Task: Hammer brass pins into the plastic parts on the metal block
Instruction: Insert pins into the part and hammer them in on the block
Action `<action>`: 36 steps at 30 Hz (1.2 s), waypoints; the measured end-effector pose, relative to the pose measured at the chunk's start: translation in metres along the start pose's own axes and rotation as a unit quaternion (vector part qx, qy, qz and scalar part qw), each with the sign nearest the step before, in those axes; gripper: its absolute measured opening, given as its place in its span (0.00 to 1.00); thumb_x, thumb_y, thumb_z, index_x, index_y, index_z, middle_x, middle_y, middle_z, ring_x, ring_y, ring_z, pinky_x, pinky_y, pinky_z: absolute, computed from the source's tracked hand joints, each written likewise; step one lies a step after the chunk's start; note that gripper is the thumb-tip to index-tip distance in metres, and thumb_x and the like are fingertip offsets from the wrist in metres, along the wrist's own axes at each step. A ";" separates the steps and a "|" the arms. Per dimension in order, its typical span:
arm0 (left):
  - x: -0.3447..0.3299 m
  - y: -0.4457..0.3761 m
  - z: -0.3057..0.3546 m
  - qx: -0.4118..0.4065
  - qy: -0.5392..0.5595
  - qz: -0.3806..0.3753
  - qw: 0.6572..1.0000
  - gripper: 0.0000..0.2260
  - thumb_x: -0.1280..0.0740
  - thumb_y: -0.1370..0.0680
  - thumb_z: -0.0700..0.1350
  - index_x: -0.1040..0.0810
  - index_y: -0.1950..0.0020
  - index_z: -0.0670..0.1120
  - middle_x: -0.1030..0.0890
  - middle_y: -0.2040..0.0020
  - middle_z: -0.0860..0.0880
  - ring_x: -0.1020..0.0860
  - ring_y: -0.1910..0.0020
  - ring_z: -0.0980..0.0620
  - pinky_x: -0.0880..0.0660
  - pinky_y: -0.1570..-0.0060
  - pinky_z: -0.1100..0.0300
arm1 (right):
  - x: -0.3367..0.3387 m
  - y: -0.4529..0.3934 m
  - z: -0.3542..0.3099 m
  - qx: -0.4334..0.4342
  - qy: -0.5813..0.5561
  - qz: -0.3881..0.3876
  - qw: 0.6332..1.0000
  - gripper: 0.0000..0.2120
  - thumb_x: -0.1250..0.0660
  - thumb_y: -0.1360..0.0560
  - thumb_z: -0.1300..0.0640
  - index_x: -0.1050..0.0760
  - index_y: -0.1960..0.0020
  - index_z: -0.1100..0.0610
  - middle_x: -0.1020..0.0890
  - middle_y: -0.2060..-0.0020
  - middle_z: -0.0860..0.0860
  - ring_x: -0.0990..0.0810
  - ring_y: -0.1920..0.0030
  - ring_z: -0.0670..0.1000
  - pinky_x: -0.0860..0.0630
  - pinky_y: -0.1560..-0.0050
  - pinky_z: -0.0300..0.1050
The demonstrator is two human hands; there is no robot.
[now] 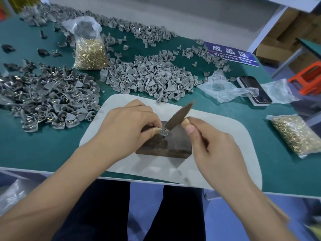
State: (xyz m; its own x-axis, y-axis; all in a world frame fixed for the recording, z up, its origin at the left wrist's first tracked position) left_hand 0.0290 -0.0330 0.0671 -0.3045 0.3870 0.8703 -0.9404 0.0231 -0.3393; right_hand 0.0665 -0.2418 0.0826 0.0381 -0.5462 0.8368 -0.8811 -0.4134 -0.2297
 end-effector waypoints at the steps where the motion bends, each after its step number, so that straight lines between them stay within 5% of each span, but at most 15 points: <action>1: 0.000 -0.001 -0.001 0.001 0.004 -0.008 1.000 0.04 0.31 0.23 0.57 0.18 0.52 0.59 0.21 0.56 0.61 0.26 0.47 0.57 0.26 0.55 0.55 | 0.002 0.000 0.000 -0.004 -0.018 0.023 1.000 0.17 0.49 0.19 0.36 0.28 0.35 0.35 0.20 0.66 0.39 0.24 0.65 0.48 0.24 0.63 0.50; 3: 0.000 -0.003 -0.003 0.004 0.007 -0.016 1.000 0.04 0.30 0.23 0.57 0.17 0.52 0.60 0.21 0.56 0.62 0.27 0.46 0.58 0.28 0.55 0.56 | 0.002 0.000 -0.001 -0.011 -0.050 0.033 0.998 0.17 0.48 0.17 0.39 0.26 0.34 0.39 0.24 0.68 0.37 0.28 0.67 0.46 0.27 0.64 0.49; 6: 0.002 -0.005 -0.004 0.004 -0.002 -0.018 1.000 0.04 0.30 0.23 0.58 0.18 0.52 0.61 0.22 0.57 0.63 0.27 0.47 0.58 0.35 0.60 0.59 | -0.002 -0.002 -0.006 -0.003 0.005 -0.040 0.999 0.18 0.50 0.18 0.38 0.27 0.35 0.37 0.17 0.62 0.45 0.20 0.59 0.56 0.22 0.58 0.53; 10: 0.003 -0.005 -0.003 0.005 -0.006 -0.024 1.000 0.04 0.31 0.23 0.58 0.17 0.52 0.61 0.22 0.58 0.63 0.27 0.46 0.59 0.40 0.64 0.63 | 0.006 -0.006 -0.002 -0.001 -0.051 0.036 0.998 0.17 0.47 0.16 0.40 0.25 0.34 0.40 0.23 0.68 0.40 0.26 0.66 0.47 0.26 0.64 0.51; 13: 0.004 -0.005 -0.004 0.007 -0.002 -0.022 1.000 0.04 0.29 0.24 0.57 0.17 0.52 0.61 0.23 0.59 0.63 0.26 0.47 0.59 0.40 0.64 0.65 | 0.001 -0.003 -0.003 0.011 -0.010 -0.026 1.000 0.18 0.49 0.18 0.36 0.27 0.34 0.37 0.17 0.62 0.44 0.20 0.60 0.54 0.23 0.60 0.52; 16: 0.004 -0.005 -0.004 0.010 -0.002 -0.022 1.000 0.04 0.29 0.23 0.57 0.16 0.52 0.61 0.24 0.60 0.63 0.27 0.47 0.59 0.43 0.64 0.70 | 0.003 -0.002 -0.001 0.014 -0.028 0.021 0.999 0.18 0.48 0.18 0.37 0.27 0.34 0.37 0.19 0.65 0.42 0.23 0.64 0.50 0.23 0.62 0.52; 21: 0.004 -0.004 -0.004 0.004 -0.008 -0.020 1.000 0.04 0.29 0.24 0.57 0.15 0.51 0.60 0.24 0.60 0.62 0.26 0.47 0.57 0.40 0.66 0.61 | -0.002 -0.001 -0.004 0.041 0.017 0.001 0.999 0.16 0.49 0.19 0.37 0.31 0.35 0.35 0.16 0.62 0.45 0.19 0.60 0.56 0.23 0.63 0.51; 25: 0.005 -0.004 -0.005 0.004 -0.001 -0.021 1.000 0.03 0.28 0.23 0.56 0.15 0.52 0.60 0.24 0.61 0.62 0.26 0.47 0.58 0.42 0.65 0.67 | 0.000 -0.001 -0.003 0.030 -0.036 0.056 0.997 0.16 0.48 0.18 0.38 0.30 0.34 0.38 0.20 0.64 0.37 0.23 0.66 0.47 0.27 0.65 0.47; 28: 0.004 -0.004 -0.005 0.002 -0.007 -0.017 1.000 0.04 0.29 0.24 0.58 0.16 0.52 0.60 0.24 0.61 0.62 0.26 0.47 0.58 0.42 0.66 0.68 | -0.004 -0.003 -0.004 0.059 0.049 0.029 0.997 0.15 0.49 0.18 0.38 0.32 0.35 0.38 0.16 0.63 0.45 0.19 0.61 0.56 0.26 0.65 0.48; 34: 0.002 -0.003 -0.006 0.008 -0.011 -0.010 1.000 0.04 0.29 0.23 0.57 0.16 0.51 0.61 0.24 0.60 0.62 0.26 0.47 0.58 0.41 0.67 0.62 | -0.001 -0.005 -0.004 0.065 0.046 0.022 0.997 0.16 0.49 0.19 0.38 0.31 0.35 0.38 0.18 0.65 0.46 0.20 0.62 0.57 0.28 0.66 0.48; 36: 0.002 -0.003 -0.007 0.008 -0.009 -0.010 1.000 0.05 0.29 0.23 0.58 0.16 0.51 0.61 0.23 0.60 0.62 0.26 0.47 0.58 0.39 0.64 0.60 | 0.004 -0.008 -0.005 0.071 0.039 0.066 0.995 0.15 0.47 0.17 0.41 0.29 0.35 0.40 0.20 0.66 0.43 0.23 0.64 0.51 0.31 0.66 0.45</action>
State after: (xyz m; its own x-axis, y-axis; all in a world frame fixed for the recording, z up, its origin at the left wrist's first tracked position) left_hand 0.0322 -0.0260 0.0674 -0.2887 0.3701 0.8830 -0.9483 0.0162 -0.3169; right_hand 0.0712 -0.2370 0.0902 -0.1148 -0.5458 0.8300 -0.8001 -0.4445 -0.4029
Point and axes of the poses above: each hand's wrist, its own y-axis away from the middle knuckle, its own x-axis out of the back of the hand, z = x × y, the point moved 3 cm from there along -y, towards the middle knuckle
